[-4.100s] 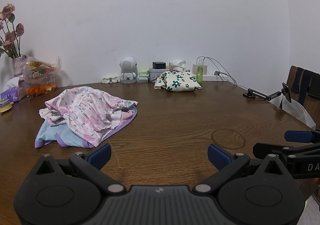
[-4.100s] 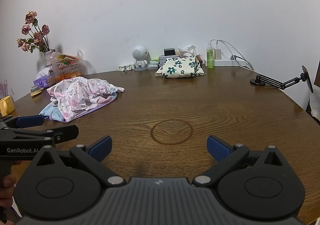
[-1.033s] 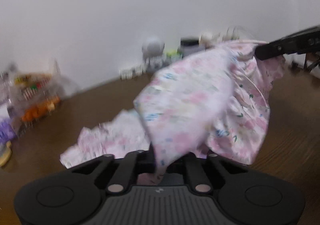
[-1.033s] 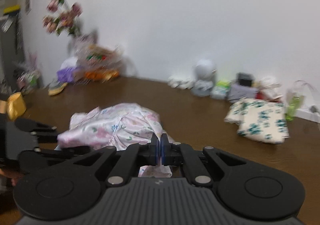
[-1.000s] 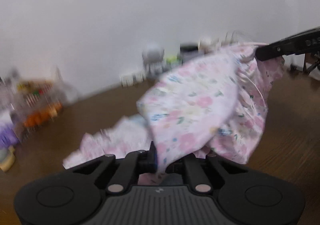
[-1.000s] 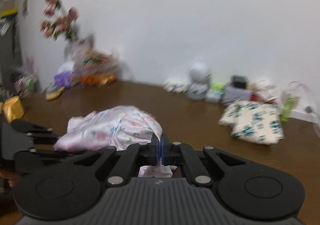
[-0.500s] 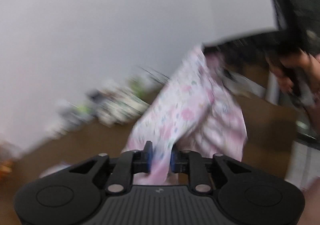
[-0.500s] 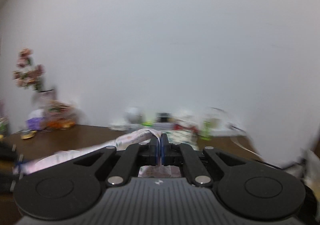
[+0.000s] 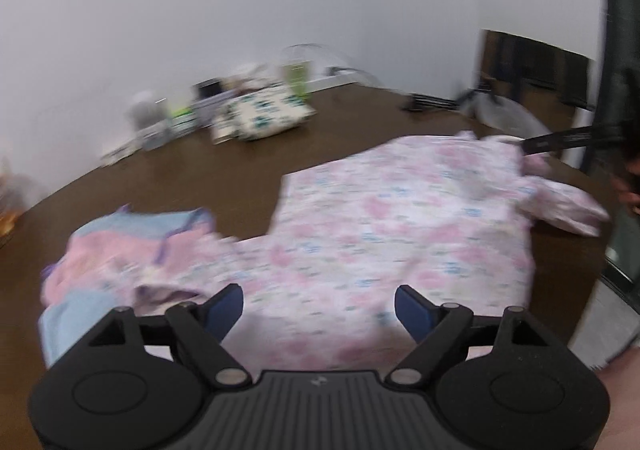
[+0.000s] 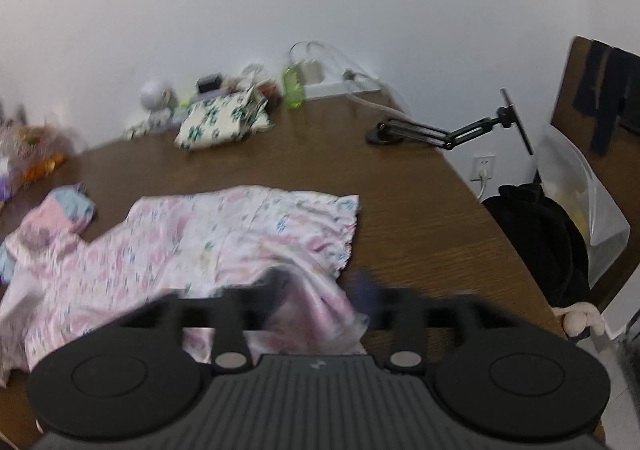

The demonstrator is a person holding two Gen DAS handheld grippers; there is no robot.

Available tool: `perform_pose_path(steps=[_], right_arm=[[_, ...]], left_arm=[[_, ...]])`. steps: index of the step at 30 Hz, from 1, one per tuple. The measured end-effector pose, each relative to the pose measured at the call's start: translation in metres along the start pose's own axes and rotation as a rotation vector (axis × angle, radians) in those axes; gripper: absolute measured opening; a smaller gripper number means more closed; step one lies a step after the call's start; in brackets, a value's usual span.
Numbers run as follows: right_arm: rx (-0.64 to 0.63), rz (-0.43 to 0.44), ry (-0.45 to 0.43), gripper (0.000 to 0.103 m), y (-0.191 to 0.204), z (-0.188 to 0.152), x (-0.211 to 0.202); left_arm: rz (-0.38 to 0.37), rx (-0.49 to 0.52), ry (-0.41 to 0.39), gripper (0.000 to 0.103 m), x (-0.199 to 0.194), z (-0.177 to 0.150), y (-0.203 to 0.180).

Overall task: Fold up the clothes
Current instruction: 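Spread the pink floral dress flat beside the pink-and-blue garment with both grippers, then grasp the dress edge with the left gripper while the right gripper holds another edge, lift and shake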

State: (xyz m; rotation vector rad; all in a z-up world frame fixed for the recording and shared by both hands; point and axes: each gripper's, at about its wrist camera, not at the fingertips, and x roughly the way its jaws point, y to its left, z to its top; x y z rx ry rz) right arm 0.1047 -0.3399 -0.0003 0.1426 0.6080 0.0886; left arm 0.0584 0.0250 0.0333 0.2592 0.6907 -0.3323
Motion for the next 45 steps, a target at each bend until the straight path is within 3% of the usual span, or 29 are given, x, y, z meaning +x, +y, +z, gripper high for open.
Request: perform_pose_path(steps=[2,8,11,14,19,23,26,27,29,34,38,40,42,43,44,45], right_arm=[[0.009,0.009,-0.042,0.059,-0.004,0.003,-0.007],[-0.071,0.004,-0.085,0.073,0.006,0.036,-0.009],[-0.135,-0.014,-0.074,0.082,0.015,0.047,-0.003],[-0.143,-0.047,-0.027,0.082,0.011,0.053,0.017],[-0.086,-0.026,0.049,0.082,0.002,0.071,0.048],[-0.282,0.011,0.117,0.082,0.031,0.093,0.07],[-0.414,-0.01,0.178,0.082,0.048,0.107,0.096],[-0.441,-0.02,0.196,0.081,0.051,0.111,0.106],[-0.456,-0.027,0.246,0.081,0.051,0.116,0.129],[-0.473,0.044,0.331,0.074,0.05,0.112,0.172],[-0.502,0.071,0.366,0.068,0.059,0.107,0.19],[-0.512,0.084,0.385,0.058,0.061,0.105,0.194],[-0.52,0.1,0.402,0.043,0.062,0.104,0.198],[-0.518,0.115,0.402,0.036,0.062,0.103,0.198],[-0.513,0.133,0.407,0.019,0.062,0.102,0.197],[-0.51,0.144,0.409,0.011,0.063,0.102,0.196]], left_arm=[[0.057,-0.022,0.012,0.082,-0.004,0.002,0.013],[0.199,-0.092,0.031,0.083,-0.001,0.003,0.05],[0.222,-0.13,0.014,0.083,0.006,0.003,0.066],[0.257,-0.191,-0.001,0.083,0.011,0.006,0.083],[0.234,-0.282,0.0,0.083,0.021,0.018,0.112],[0.238,-0.309,0.033,0.081,0.04,0.031,0.132],[0.231,-0.33,0.085,0.068,0.06,0.033,0.143],[0.222,-0.334,0.109,0.058,0.067,0.031,0.145],[0.185,-0.349,0.152,0.049,0.078,0.024,0.15],[0.138,-0.342,0.214,0.04,0.095,0.007,0.149],[0.132,-0.359,0.213,0.031,0.097,0.003,0.154],[0.123,-0.356,0.202,0.015,0.096,0.002,0.155],[0.111,-0.347,0.189,0.007,0.095,0.002,0.155],[0.104,-0.348,0.178,0.007,0.093,0.002,0.155],[0.097,-0.348,0.166,0.007,0.091,0.002,0.154],[0.09,-0.349,0.155,0.007,0.09,0.003,0.153]])
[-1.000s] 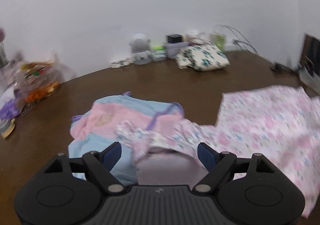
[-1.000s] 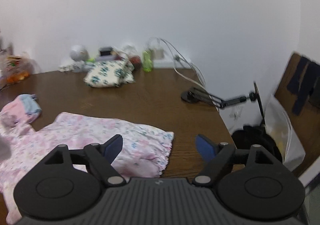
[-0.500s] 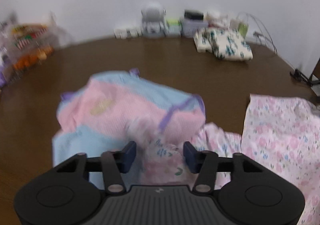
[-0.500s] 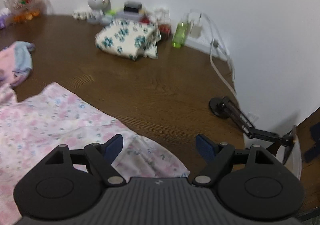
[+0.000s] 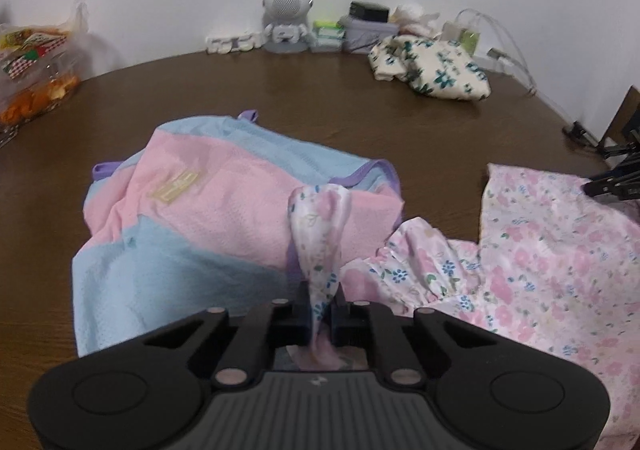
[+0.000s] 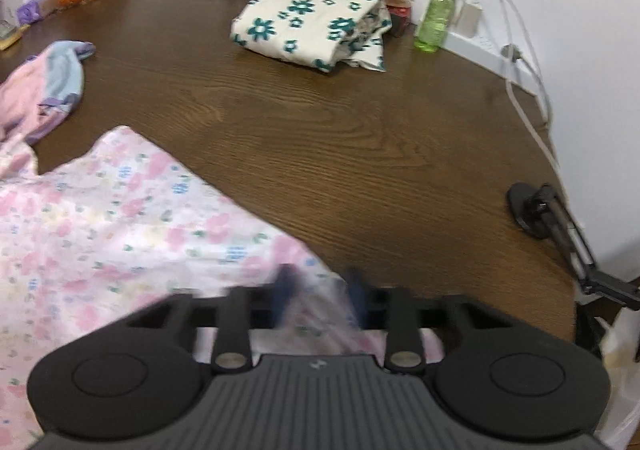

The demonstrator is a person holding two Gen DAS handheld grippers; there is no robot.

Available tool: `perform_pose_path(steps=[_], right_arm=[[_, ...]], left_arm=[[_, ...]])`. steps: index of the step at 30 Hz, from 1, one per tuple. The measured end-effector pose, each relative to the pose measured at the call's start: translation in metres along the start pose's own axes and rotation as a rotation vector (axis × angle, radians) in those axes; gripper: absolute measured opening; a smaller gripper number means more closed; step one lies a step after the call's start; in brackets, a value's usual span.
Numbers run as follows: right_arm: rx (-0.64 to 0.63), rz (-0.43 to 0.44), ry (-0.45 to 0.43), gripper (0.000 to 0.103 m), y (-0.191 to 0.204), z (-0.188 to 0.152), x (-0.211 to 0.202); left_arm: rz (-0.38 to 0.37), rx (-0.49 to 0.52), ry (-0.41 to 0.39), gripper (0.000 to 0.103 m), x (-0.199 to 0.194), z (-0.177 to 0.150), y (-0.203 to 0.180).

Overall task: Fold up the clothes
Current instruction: 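Grasp the dress edge with the left gripper while the right gripper holds another edge, lift and shake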

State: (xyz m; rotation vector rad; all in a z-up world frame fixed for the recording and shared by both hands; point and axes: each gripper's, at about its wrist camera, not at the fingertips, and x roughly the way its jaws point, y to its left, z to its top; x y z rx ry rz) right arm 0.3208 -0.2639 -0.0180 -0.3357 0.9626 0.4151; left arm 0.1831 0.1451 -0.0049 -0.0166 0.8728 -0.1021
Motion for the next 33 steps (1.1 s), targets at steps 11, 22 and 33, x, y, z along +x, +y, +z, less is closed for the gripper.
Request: perform_pose_path(steps=[11,22,33], right_arm=[[-0.009,-0.105,-0.122,0.004,0.005,-0.003,-0.038],[-0.026,-0.206,-0.237,0.004,0.005,-0.003,-0.07],[-0.037,-0.284,-0.305,0.004,0.009,0.015,-0.075]], left_arm=[[0.009,0.015,-0.142,0.007,-0.035,0.013,-0.009],[0.0,0.043,-0.255,0.007,-0.051,0.031,-0.021],[0.029,0.053,-0.309,0.007,-0.05,0.038,-0.027]])
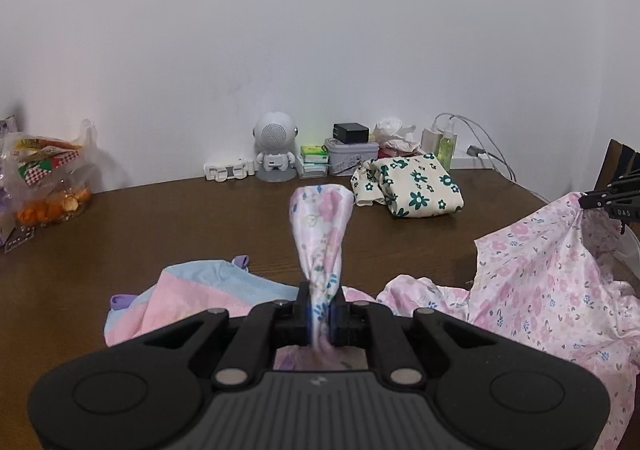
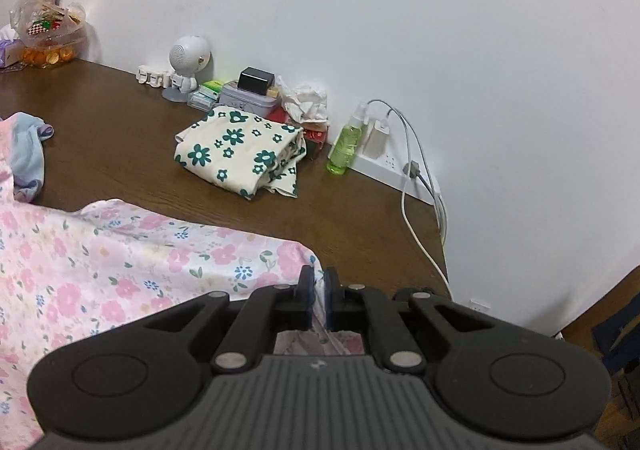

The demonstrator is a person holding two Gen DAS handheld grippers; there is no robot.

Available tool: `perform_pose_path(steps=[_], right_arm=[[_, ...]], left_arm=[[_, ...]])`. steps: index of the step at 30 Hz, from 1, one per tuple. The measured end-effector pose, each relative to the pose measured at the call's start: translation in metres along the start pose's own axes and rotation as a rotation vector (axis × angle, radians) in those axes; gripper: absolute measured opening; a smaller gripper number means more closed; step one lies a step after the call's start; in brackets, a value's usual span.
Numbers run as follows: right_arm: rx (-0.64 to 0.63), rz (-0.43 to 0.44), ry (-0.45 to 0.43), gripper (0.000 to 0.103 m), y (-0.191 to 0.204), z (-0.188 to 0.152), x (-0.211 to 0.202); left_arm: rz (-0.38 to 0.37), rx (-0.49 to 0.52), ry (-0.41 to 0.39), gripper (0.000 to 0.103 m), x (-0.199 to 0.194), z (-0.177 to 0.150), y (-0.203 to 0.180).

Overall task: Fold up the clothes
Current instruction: 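Grasp the dress edge with the left gripper while the right gripper holds another edge, lift and shake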

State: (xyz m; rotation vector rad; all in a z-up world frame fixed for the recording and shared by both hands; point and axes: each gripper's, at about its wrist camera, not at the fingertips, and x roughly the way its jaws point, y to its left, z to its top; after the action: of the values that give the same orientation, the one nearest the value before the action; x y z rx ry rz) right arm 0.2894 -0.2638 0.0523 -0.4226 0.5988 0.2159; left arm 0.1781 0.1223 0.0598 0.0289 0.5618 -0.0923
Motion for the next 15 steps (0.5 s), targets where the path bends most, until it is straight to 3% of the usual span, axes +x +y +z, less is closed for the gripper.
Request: perform_pose_path(steps=[4,8,11,15], right_arm=[[-0.018,-0.02,0.018,0.004,0.005,-0.003,0.009],[-0.047,-0.082,0.01,0.003,0.002,0.015,0.021],[-0.032,-0.172,-0.061,0.003,-0.016,0.054,0.013],[0.0,-0.275,-0.214,0.003,-0.046,0.106,-0.033]], left_arm=[[0.008,0.001,0.023,0.007,0.01,0.002,0.003],[0.029,0.043,-0.006,0.006,0.03,0.039,0.0],[0.074,0.087,-0.125,0.006,0.034,0.087,-0.009],[0.093,0.107,-0.376,0.006,-0.006,0.147,-0.016]])
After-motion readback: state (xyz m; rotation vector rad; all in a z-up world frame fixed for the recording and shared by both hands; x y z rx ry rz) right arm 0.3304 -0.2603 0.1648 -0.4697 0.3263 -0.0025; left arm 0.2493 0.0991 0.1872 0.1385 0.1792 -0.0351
